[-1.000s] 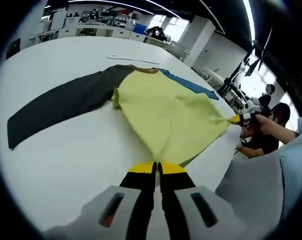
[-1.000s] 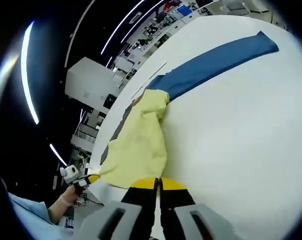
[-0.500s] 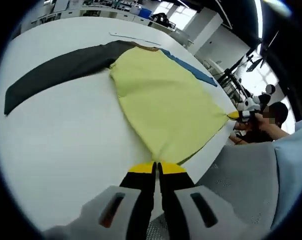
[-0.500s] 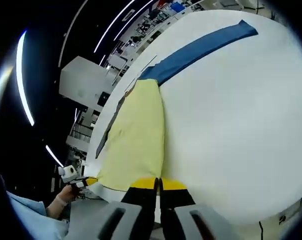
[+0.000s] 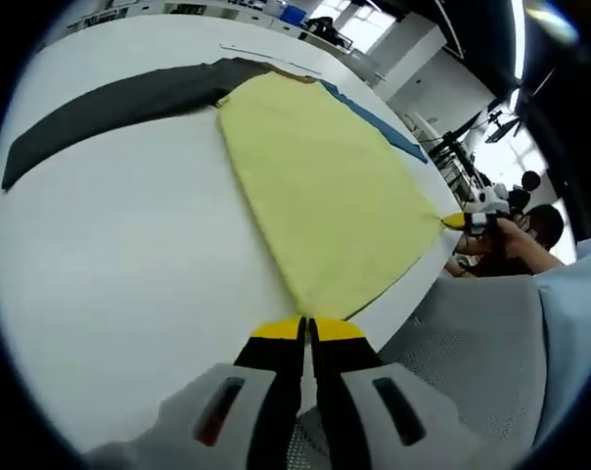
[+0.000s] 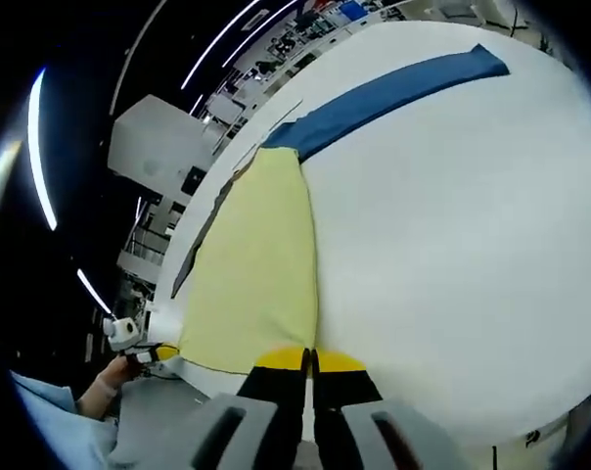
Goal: Fold the garment on the visible template until the final outline fits inside the template.
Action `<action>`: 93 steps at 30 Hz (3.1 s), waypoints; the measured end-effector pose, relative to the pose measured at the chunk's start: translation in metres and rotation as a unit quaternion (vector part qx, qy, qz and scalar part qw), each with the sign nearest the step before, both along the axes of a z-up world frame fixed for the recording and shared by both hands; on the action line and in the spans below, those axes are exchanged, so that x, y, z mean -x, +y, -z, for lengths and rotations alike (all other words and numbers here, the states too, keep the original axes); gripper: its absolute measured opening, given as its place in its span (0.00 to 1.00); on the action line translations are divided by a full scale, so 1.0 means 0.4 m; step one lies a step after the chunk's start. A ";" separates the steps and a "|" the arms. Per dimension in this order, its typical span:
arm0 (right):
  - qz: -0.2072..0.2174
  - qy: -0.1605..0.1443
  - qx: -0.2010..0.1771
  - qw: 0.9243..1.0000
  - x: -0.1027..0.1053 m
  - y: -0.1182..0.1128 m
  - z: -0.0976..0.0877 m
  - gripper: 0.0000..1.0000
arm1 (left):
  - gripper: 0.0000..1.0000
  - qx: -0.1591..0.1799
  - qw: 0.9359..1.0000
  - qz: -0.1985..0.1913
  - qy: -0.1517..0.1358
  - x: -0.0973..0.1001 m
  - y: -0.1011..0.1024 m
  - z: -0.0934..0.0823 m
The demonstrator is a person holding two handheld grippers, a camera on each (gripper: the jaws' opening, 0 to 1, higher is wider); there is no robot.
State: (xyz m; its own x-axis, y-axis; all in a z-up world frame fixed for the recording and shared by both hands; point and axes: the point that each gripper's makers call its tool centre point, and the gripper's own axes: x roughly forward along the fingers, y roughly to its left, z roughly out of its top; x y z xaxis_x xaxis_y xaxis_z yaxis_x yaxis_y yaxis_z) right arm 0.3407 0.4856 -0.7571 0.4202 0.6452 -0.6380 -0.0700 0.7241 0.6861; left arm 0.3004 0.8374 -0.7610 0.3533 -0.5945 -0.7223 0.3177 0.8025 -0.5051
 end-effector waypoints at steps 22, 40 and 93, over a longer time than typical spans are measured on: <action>-0.026 -0.066 0.021 0.997 -0.013 -0.002 -0.034 0.29 | 0.09 0.015 0.995 -0.046 -0.082 -0.034 0.017 -0.045; -0.045 -0.152 0.059 0.986 -0.090 -0.030 -0.060 0.82 | 0.79 0.033 0.985 -0.074 -0.154 -0.088 0.010 -0.114; 0.272 -0.144 0.188 0.933 -0.500 -0.508 -0.063 0.53 | 0.89 0.077 0.952 -0.151 -0.253 -0.097 0.049 -0.235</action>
